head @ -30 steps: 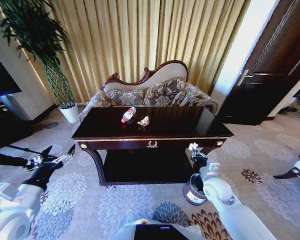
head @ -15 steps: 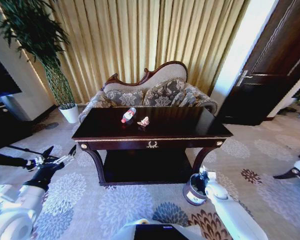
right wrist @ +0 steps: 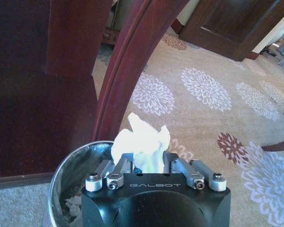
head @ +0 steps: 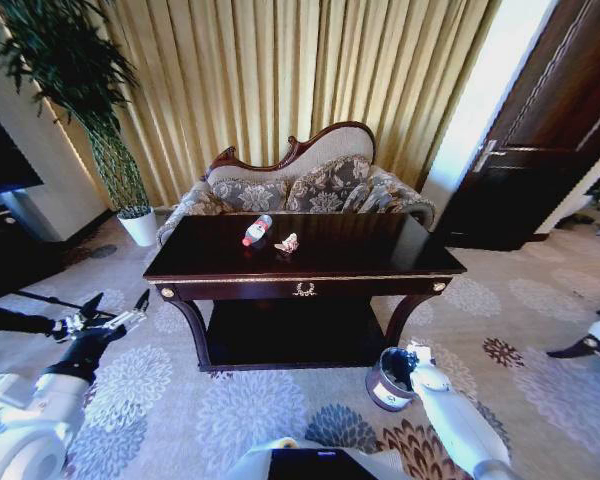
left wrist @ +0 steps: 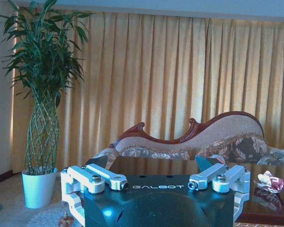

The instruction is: Move to the front of the table and place the trash on the table into the trash bin.

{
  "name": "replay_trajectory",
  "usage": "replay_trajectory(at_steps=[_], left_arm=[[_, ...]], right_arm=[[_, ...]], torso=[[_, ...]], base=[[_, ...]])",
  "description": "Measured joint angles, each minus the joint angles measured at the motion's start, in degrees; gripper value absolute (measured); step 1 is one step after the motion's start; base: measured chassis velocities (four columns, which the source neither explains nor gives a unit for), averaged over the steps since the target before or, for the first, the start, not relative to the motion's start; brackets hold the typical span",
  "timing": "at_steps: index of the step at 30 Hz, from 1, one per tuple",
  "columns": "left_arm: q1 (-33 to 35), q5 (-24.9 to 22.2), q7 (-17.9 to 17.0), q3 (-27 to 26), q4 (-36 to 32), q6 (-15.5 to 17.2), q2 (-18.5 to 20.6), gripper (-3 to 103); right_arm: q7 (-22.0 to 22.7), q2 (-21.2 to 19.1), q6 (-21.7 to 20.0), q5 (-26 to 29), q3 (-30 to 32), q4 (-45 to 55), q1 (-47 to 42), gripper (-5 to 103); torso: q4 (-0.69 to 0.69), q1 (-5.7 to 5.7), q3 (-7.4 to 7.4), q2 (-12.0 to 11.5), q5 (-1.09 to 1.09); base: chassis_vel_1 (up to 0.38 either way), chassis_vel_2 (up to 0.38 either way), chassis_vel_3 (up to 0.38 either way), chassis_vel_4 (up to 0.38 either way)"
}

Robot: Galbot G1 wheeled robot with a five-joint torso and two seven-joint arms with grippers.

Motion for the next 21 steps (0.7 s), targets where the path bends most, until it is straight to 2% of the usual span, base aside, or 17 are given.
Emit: replay_trajectory(at_steps=[1,4,6,9,12,13,15,16,18,21], left_arm=[[0.0,0.0,0.0,0.0,0.0,0.0,0.0,100],[0.1,0.1,0.0,0.1,0.0,-0.1,-0.1,100],[0.2,0.2,0.0,0.2,0.0,-0.1,-0.2,100],[0.3,0.2,0.0,0.2,0.0,-0.2,-0.2,100],[0.3,0.2,0.0,0.1,0.0,-0.2,-0.1,100],[0.4,0.2,0.0,0.0,0.0,-0.2,-0.1,100],[0.4,0.2,0.0,0.0,0.0,-0.2,-0.1,100],[0.5,0.2,0.0,-0.1,0.0,-0.2,-0.2,100],[0.6,0.2,0.0,-0.1,0.0,-0.2,-0.3,100],[0.9,0.2,0.0,-0.2,-0.2,-0.2,-0.4,100]], right_arm=[[0.0,0.0,0.0,0.0,0.0,0.0,0.0,34],[-0.1,0.0,0.1,-0.3,0.1,0.2,-0.5,50],[-0.1,0.0,0.2,-0.4,0.1,0.4,-0.6,50],[-0.1,-0.1,0.3,-0.4,0.1,0.9,-0.8,67],[-0.1,-0.2,0.4,-0.3,0.1,1.1,-0.8,72],[-0.1,-0.3,0.4,-0.1,0.1,1.4,-1.0,83],[-0.2,-0.3,0.4,0.2,0.1,1.6,-1.1,83],[-0.2,-0.4,0.3,1.9,0.1,2.4,-1.4,93],[-0.3,-0.4,0.2,2.5,0.2,2.7,-1.6,93],[-0.3,-0.5,-0.1,3.1,0.3,3.1,-2.0,99]], torso=[[0.00,0.00,0.00,0.0,0.00],[0.01,0.00,0.00,0.0,0.00],[0.00,0.00,0.00,0.0,0.00],[0.01,0.00,0.00,0.0,0.00],[0.01,0.00,0.00,0.0,0.00],[0.01,0.00,0.00,0.0,0.00],[0.01,0.00,0.00,0.0,0.00],[0.01,0.00,0.00,0.0,0.00],[0.01,0.00,0.00,0.0,0.00],[0.01,0.00,0.00,0.0,0.00]], base=[[0.000,0.000,0.000,0.000],[0.000,0.000,0.000,0.000],[0.000,0.000,0.000,0.000],[0.000,0.000,0.000,0.000],[0.000,0.000,0.000,0.000],[0.000,0.000,0.000,0.000],[0.000,0.000,0.000,0.000],[0.000,0.000,0.000,0.000],[0.000,0.000,0.000,0.000],[0.000,0.000,0.000,0.000]])
